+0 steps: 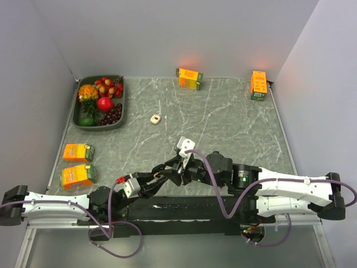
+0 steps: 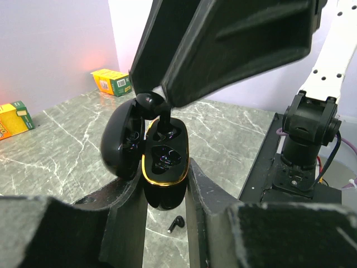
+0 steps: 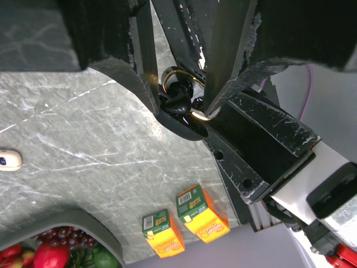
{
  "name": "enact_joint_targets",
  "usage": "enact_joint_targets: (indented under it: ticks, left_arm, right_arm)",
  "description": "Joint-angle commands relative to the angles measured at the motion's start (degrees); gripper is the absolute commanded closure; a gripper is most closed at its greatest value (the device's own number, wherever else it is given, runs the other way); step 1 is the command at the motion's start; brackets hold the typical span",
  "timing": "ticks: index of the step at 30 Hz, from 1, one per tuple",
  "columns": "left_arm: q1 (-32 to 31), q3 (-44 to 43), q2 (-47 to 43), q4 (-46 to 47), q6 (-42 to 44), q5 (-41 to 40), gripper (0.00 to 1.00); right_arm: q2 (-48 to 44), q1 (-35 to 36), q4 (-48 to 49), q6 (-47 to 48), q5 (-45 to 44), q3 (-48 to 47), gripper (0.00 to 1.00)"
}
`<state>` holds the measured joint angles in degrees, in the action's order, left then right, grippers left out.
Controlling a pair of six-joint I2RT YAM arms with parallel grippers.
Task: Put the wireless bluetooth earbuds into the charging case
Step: Place the earbud in the charging case.
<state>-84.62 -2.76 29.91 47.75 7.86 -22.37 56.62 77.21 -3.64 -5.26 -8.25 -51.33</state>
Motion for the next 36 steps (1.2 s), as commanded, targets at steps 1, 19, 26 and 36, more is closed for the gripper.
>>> enact_joint_targets:
  ticks: [1,19,26,36]
  left_arm:
    - [-0.3,-2.3,0.4,2.9,-0.7,0.1,0.99]
    - [-0.3,-2.5,0.4,3.1,-0.7,0.1,0.99]
    - [-0.3,-2.4,-0.1,2.8,-0.7,0.1,0.99]
    - [-0.3,-2.5,0.0,3.1,-0.4,0.0,0.99]
  right_arm:
    - [-3.5,-0.1,2.6,-0.7,-0.9,-1.7,0.52]
    - [-1.7,-0.3,-1.4,-0.6,-1.0,-4.7,0.92]
    - [-0.3,-0.2,-2.7,-0.5,-0.1,-5.4,0.92]
    - [0.6,-0.2,-4.0,-0.5,1.9,-5.9,0.92]
